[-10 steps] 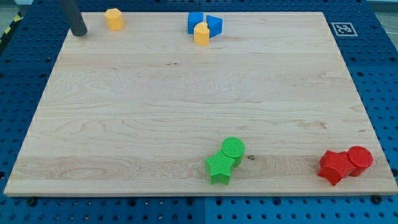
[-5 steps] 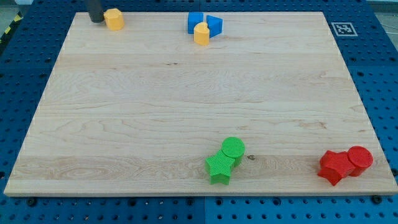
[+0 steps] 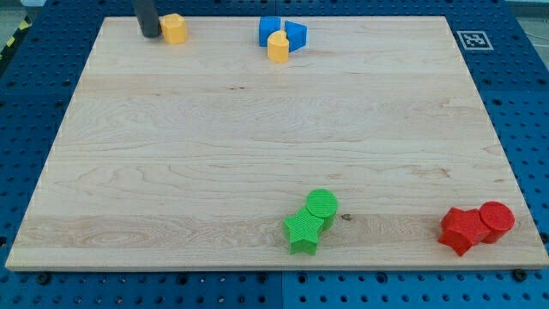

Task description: Push the yellow hexagon to the left of the yellow heart

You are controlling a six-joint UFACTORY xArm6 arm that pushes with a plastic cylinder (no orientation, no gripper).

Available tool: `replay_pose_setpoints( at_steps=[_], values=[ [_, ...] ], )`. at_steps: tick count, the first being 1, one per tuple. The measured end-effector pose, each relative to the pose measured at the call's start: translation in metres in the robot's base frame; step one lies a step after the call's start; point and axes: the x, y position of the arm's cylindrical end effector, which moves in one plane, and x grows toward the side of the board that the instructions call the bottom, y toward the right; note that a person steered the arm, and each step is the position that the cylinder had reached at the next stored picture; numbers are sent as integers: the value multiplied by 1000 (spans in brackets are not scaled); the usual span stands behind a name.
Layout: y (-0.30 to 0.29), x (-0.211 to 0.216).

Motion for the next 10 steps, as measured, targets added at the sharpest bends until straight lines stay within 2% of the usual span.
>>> replay_pose_setpoints(
  at_steps=[1,3,4,5,7,10],
  values=[
    [9,-4],
    [44,25],
    [44,22],
    [45,1],
    [69,15],
    [67,22]
  ],
)
